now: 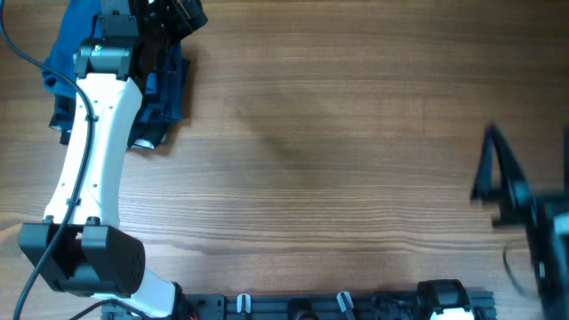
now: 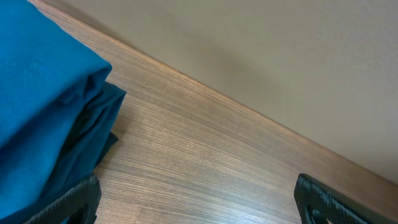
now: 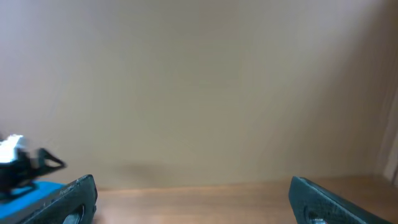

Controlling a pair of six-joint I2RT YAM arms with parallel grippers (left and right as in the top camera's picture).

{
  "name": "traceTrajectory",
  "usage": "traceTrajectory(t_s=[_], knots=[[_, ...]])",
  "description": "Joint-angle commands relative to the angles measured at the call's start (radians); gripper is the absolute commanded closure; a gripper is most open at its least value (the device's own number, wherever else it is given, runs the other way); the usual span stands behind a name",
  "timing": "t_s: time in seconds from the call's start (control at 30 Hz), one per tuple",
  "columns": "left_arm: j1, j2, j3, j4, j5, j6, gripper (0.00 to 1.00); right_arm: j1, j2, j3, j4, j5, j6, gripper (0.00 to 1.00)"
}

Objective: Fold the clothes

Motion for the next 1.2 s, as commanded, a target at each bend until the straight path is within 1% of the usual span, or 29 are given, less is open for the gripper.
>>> traceTrajectory(t_s=[0.0, 0.1, 0.2, 0.3, 0.4, 0.63, 0.87, 1.17], knots=[[-0.001, -0.001, -0.002, 0.004, -0.013, 0.001, 0.00, 0.008, -0.137, -0.137, -0.005, -0.032, 0.020, 0.01], [-0.001, -0.001, -0.002, 0.004, -0.013, 0.001, 0.00, 0.008, -0.243, -0.278, 0.032, -0.032, 0.020, 0.00], [-0.001, -0.001, -0.002, 0.004, -0.013, 0.001, 0.00, 0.007, -0.335, -0.437, 0.108, -0.032, 0.033, 0.00], [-0.001, -0.001, -0.002, 0.004, -0.013, 0.001, 0.00, 0.007, -0.421, -0.586, 0.208, -0.032, 0.046, 0.00], [-0.001, -0.001, -0.002, 0.004, -0.013, 0.001, 0.00, 0.007, -0.496, -0.743, 0.352, -0.031, 0.046, 0.00], [-0.001, -0.001, -0.002, 0.004, -0.013, 0.001, 0.00, 0.007, -0.524, -0.992, 0.632, -0.031, 0.047, 0.01], [-0.001, -0.001, -0.002, 0.004, -0.013, 0.001, 0.00, 0.007, -0.524, -1.158, 0.794, -0.023, 0.047, 0.00], [-0.001, -0.001, -0.002, 0.004, -0.013, 0.001, 0.00, 0.006, -0.524, -1.250, 0.801, -0.005, 0.095, 0.00]])
